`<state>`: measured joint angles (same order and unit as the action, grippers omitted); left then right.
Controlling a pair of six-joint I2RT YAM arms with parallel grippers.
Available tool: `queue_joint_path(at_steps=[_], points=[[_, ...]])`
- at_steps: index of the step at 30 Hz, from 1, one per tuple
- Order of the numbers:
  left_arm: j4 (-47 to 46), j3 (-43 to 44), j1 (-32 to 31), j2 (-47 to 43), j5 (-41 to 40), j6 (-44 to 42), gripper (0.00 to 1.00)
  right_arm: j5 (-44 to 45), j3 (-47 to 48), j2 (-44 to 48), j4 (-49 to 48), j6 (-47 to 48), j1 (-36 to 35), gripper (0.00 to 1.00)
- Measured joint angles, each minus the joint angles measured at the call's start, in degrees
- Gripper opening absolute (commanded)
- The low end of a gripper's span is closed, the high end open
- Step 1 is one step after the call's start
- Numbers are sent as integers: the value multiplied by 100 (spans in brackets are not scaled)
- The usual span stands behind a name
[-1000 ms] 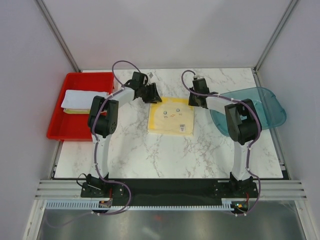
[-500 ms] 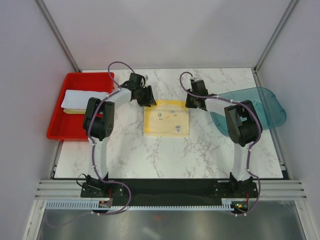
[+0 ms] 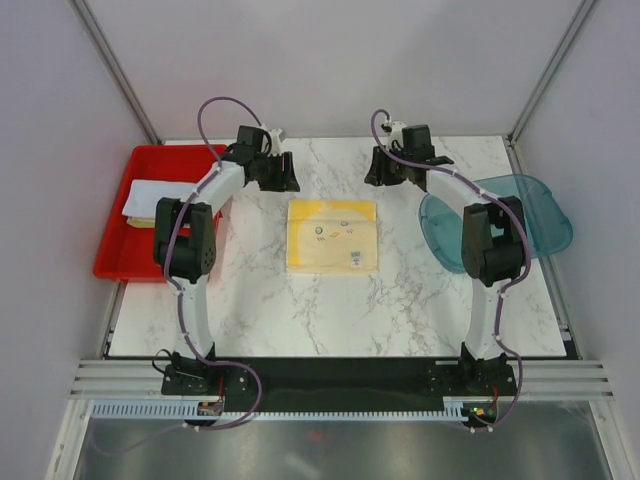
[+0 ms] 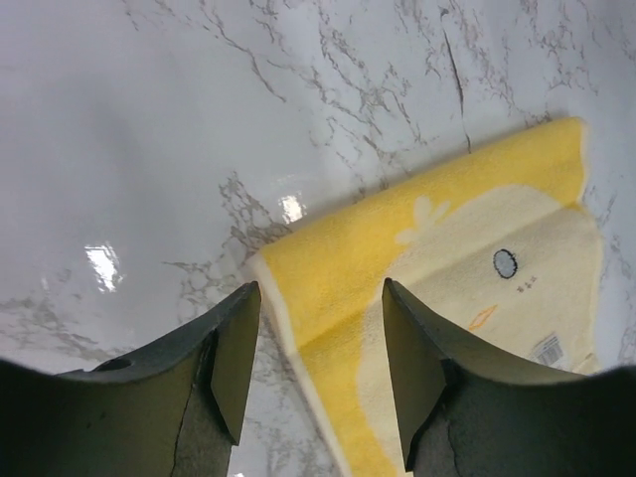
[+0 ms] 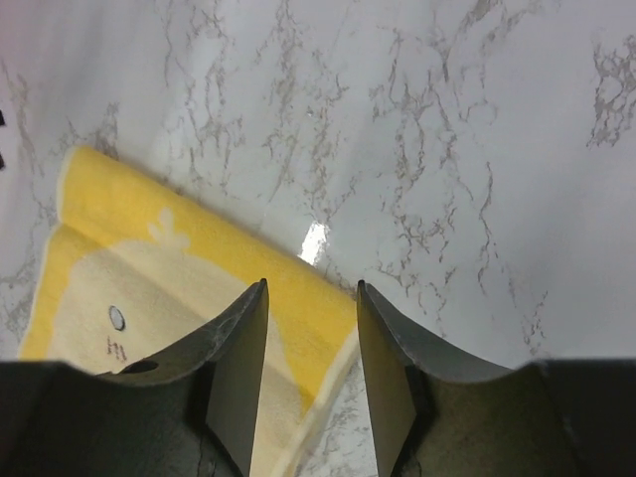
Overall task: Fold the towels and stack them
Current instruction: Fold the towel
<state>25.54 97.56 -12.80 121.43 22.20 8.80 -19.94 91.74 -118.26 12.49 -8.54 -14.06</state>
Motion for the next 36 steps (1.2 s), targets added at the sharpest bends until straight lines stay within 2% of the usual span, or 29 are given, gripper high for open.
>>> queue_joint_path(at_steps=[4, 10, 17, 32, 36], points=[[85, 144, 144, 219, 81, -507, 59, -319, 212, -428, 297, 369, 173, 52], [437, 632, 181, 1027, 326, -1010, 58, -717, 337, -999, 658, 592, 310, 52], [984, 1550, 223, 1508, 433, -1248, 57, -1043, 516, -1185, 699, 671, 352, 45], [1554, 1816, 256, 1650, 866, -1797, 55, -1285, 527, -1222, 817, 874, 391, 34], [1637, 1884, 258, 1681, 929, -1836, 59, -1327, 592, -1272, 852, 879, 413, 33]])
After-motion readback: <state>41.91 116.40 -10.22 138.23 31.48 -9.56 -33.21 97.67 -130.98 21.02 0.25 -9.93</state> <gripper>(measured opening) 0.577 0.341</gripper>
